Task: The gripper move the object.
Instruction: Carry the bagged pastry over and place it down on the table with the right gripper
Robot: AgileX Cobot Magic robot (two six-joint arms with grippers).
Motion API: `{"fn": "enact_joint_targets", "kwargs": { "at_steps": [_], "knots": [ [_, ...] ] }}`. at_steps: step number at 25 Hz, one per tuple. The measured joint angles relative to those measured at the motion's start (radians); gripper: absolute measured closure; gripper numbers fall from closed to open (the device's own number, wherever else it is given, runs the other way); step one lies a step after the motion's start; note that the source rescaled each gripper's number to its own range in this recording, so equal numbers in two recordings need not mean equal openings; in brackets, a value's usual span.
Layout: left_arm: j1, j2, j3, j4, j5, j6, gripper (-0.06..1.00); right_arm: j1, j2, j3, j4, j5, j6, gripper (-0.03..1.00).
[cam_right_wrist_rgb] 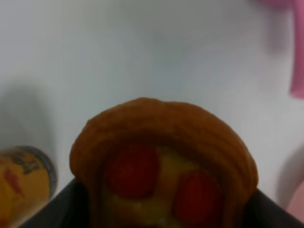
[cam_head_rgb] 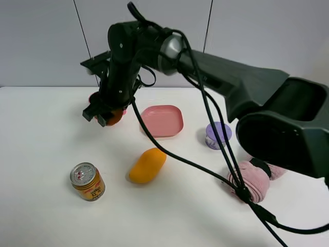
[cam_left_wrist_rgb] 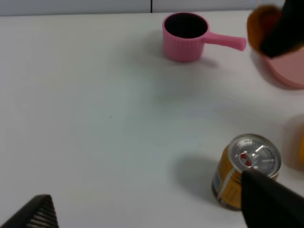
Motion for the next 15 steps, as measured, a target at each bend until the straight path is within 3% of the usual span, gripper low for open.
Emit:
{"fn": "enact_joint_targets", "kwargs": {
  "at_steps": [15],
  "knots": [
    [0.0,0.0,0.0,0.0,0.0,-0.005,-0.06,0.004,0.18,0.0,-0.011,-0.075,-0.012,0.97]
  ]
}}
